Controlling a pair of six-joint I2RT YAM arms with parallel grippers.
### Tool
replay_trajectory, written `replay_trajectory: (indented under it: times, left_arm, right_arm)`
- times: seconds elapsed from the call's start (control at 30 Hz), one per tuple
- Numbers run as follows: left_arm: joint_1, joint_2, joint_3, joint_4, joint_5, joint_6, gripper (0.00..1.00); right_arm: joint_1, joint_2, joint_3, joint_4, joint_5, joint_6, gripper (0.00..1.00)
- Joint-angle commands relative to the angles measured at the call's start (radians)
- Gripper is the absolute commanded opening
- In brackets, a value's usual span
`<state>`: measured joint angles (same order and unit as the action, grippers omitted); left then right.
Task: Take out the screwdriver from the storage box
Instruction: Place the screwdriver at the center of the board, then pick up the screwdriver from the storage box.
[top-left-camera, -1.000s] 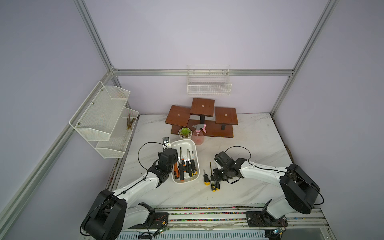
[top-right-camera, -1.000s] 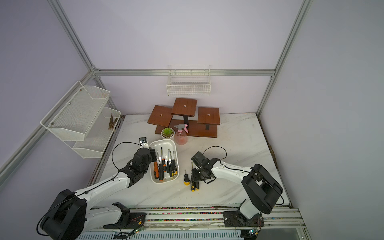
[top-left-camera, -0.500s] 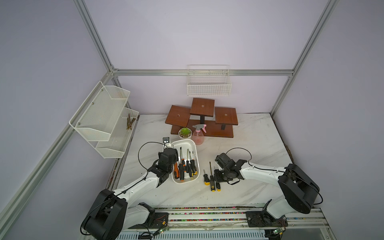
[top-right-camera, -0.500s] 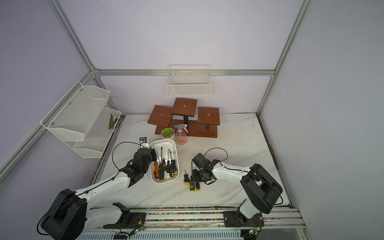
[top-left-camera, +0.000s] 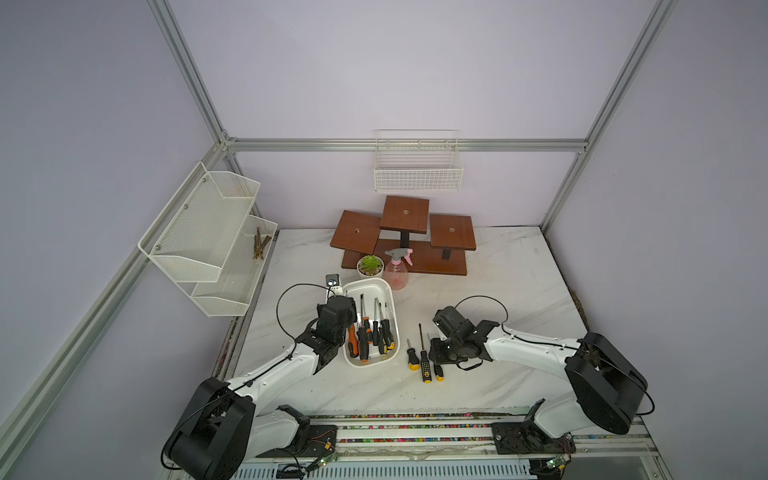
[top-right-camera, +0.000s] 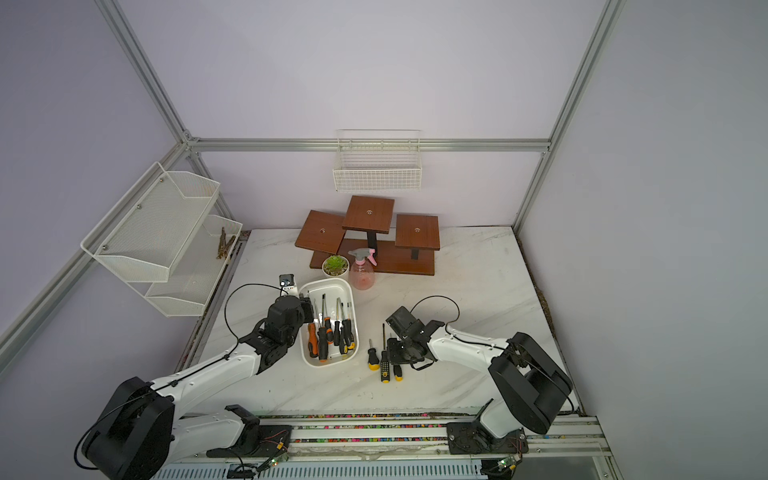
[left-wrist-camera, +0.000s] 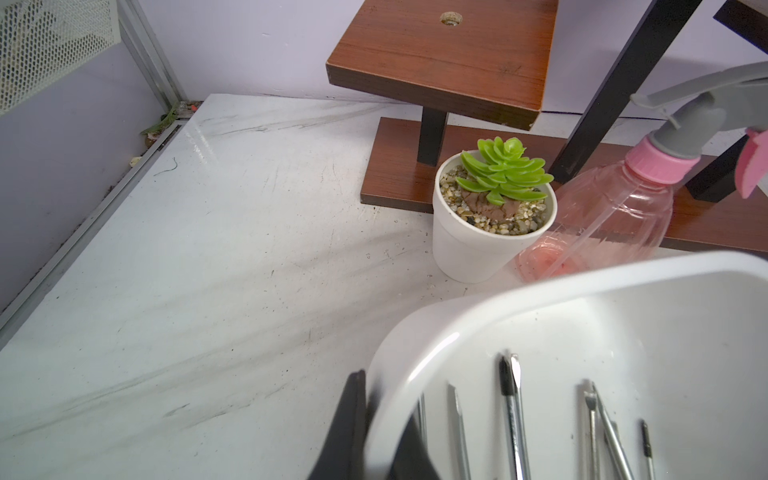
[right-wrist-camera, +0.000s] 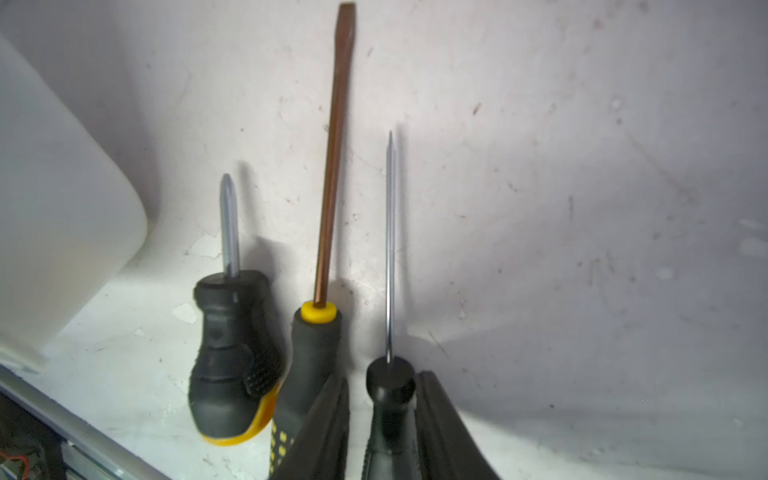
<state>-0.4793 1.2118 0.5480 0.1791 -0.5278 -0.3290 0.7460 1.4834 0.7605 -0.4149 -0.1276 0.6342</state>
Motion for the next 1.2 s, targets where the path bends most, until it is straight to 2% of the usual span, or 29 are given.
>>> replay_trajectory:
  times: [0.0,0.27,0.37,0.47,0.63,0.9,1.0,1.17]
  left_arm:
    - [-0.005,0.002,0.04,0.046,-0.001,0.013,0.0]
    - [-0.005,-0.003,0.038,0.046,-0.001,0.012,0.0]
    - [-0.005,-0.003,0.037,0.048,-0.001,0.012,0.0]
    - [-0.005,-0.003,0.036,0.048,-0.001,0.013,0.0]
    - [-0.005,-0.003,0.036,0.046,-0.001,0.012,0.0]
    - [-0.005,-0.004,0.035,0.048,-0.001,0.012,0.0]
    - [-0.005,-0.004,0.033,0.049,-0.001,0.011,0.0]
    - [-0.005,-0.007,0.031,0.05,-0.001,0.011,0.0]
  right_arm:
    - [-0.007,-0.065,0.007,-0.01,0.009,0.031,0.33]
    - [-0.003,-0.168,0.038,-0.029,-0.043,0.033,0.34]
    - [0.044,-0.182,0.111,-0.06,0.005,0.034,0.35]
    - [0.133,-0.13,0.25,-0.131,0.094,0.019,0.37]
    - [0.218,-0.008,0.404,-0.113,0.126,0.018,0.39]
    - [0.244,0.167,0.5,-0.022,0.1,0.026,0.41]
    - [0.244,0.223,0.535,-0.005,0.086,0.024,0.47]
    - [0.244,0.306,0.581,0.028,0.065,0.028,0.47]
